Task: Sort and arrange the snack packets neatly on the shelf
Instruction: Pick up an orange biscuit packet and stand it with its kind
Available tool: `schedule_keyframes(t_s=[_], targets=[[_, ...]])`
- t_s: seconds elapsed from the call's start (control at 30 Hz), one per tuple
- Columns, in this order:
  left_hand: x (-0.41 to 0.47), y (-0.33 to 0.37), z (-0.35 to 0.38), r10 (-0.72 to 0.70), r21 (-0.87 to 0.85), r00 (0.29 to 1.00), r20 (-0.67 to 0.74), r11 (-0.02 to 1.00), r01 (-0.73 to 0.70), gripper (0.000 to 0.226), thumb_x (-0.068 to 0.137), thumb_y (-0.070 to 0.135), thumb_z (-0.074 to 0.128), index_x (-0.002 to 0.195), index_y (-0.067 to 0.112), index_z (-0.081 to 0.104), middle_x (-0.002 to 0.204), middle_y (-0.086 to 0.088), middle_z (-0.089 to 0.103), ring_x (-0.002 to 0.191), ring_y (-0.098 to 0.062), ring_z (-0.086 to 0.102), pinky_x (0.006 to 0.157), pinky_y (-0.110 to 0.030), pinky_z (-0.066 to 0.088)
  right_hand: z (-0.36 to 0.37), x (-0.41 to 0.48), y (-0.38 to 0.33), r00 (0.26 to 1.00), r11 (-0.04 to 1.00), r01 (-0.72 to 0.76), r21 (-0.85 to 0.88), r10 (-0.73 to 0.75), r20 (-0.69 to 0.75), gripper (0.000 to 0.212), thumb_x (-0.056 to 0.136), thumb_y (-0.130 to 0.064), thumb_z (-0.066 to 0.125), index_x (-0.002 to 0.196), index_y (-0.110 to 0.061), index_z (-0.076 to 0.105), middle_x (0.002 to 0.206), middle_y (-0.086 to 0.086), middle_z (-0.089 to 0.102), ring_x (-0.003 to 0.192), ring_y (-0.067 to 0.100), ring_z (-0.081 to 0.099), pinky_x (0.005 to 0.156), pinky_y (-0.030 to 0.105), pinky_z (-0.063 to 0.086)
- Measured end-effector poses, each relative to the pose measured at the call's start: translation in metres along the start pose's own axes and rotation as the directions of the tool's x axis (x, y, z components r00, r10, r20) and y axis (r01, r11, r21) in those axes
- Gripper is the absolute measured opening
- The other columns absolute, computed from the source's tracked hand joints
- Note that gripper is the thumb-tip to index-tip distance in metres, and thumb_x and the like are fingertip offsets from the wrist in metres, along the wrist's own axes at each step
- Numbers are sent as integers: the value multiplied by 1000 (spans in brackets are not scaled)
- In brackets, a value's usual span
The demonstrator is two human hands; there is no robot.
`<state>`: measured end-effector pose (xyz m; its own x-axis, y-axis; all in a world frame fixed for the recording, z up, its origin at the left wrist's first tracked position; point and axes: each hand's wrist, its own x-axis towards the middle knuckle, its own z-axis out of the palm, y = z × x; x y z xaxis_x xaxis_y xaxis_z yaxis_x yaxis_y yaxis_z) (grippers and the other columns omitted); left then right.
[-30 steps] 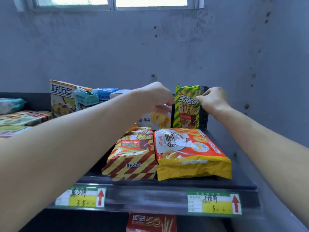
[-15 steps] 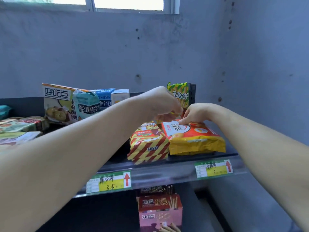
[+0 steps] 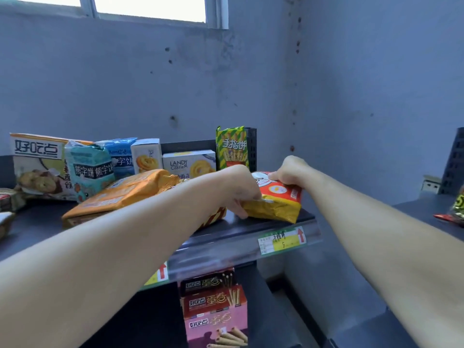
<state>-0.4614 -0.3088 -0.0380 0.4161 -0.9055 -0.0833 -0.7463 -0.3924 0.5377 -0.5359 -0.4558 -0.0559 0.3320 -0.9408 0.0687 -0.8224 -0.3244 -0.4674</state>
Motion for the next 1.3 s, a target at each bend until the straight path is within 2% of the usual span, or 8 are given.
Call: schedule_keyframes(t_s=[0.17,0.33,0.47,0.6,0.77,0.9,1.1,1.3], targets=[[6,8,10,-157,-503,987,29,851,150,46,92,10,57,133,-3,41,127,-24,51,95,-33,64,75,-33,56,-15,7,7,995,987,-37,157,23,93,33,93,-32,58,111,-5,55,113,13,66,100,28,66,84,37,53],[21,18,21,-167,-679,982,-90,732,62,12,94,9,53,103,1,48,103,-12,62,88,-21,60,59,-25,56,-33,20,23,998,889,25,458,1,-57,22,89,-23,62,103,-7,56,104,11,64,83,26,61,66,31,43],[31,29,12,-180,-778,938,-295,615,-127,19,90,1,55,88,13,40,88,-2,55,79,-18,58,79,-34,57,-49,27,28,967,750,175,638,-10,-253,23,86,-16,62,70,-14,47,91,10,59,73,23,57,57,25,44],[31,32,1,-175,-704,875,-451,673,-228,53,78,-3,67,115,13,31,94,-7,54,93,-29,63,83,-47,56,-58,18,19,927,645,307,700,-37,-372,23,86,-17,63,70,-19,47,91,10,63,80,26,62,73,38,54],[16,10,-28,-208,-690,790,-576,642,-334,55,78,-6,68,120,16,39,86,4,54,97,-23,62,86,-39,55,-57,-7,-5,905,545,420,725,-198,-375,7,89,-12,61,93,-16,59,91,4,66,83,24,67,75,40,58],[-12,-17,-51,-246,-672,710,-660,614,-413,67,82,1,67,138,15,33,101,0,60,95,-17,59,69,-24,46,-50,-40,-36,891,462,453,762,-253,-377,11,89,-7,61,96,-13,56,82,0,62,72,17,63,66,32,56],[-68,-76,-97,-310,-663,631,-711,594,-456,7,84,8,67,88,13,67,92,-8,71,72,-17,66,66,-28,56,-23,-94,-105,891,364,419,832,-342,-299,13,86,-8,66,87,-19,57,95,9,66,78,23,68,68,36,59],[-146,-154,-145,-380,-626,519,-766,626,-466,15,85,5,63,77,17,65,79,-2,70,63,-12,66,47,-20,52,21,-161,-197,854,271,399,876,-457,-248,9,90,-12,60,98,-13,55,89,5,65,76,18,66,56,29,55]])
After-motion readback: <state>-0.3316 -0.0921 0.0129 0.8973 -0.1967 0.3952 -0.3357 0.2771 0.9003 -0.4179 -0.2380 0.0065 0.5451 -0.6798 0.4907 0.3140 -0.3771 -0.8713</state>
